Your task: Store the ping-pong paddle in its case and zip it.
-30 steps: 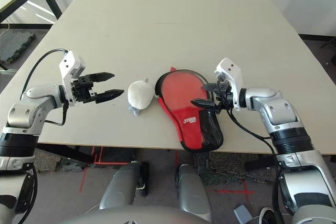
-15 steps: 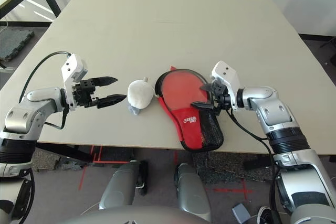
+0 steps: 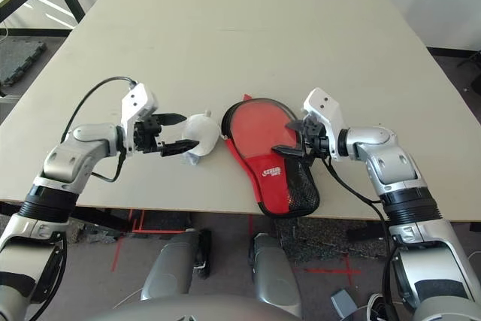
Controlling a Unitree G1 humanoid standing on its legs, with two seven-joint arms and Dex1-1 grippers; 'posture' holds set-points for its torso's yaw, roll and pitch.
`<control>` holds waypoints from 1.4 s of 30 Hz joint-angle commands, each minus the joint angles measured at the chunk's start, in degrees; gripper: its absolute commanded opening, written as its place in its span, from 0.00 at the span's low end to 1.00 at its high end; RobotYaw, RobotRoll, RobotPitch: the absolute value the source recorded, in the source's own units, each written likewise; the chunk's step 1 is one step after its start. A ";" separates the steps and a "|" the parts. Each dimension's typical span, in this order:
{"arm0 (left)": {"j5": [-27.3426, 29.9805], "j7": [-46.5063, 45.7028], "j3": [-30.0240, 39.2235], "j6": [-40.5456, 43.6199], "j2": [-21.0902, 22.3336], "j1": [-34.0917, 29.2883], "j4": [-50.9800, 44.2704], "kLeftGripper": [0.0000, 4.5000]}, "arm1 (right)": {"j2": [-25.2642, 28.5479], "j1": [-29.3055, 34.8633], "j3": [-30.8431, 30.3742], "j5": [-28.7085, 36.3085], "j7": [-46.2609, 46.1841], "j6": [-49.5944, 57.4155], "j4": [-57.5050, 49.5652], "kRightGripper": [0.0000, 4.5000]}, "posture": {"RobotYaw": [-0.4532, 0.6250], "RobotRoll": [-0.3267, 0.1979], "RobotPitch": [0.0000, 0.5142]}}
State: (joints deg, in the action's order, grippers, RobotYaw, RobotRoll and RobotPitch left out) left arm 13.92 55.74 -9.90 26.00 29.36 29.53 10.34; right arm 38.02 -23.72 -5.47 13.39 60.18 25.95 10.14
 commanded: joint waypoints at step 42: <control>-19.56 -23.02 1.44 -30.90 -18.41 39.26 61.62 0.00 | -2.22 12.18 0.30 2.71 -5.60 7.55 -10.62 1.00 | 0.47 0.62 0.40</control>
State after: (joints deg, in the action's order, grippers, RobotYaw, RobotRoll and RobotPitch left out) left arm -4.69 34.82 -9.00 -3.83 11.61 67.38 70.83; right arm 35.95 -14.68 -2.48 16.27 54.41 29.89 -2.27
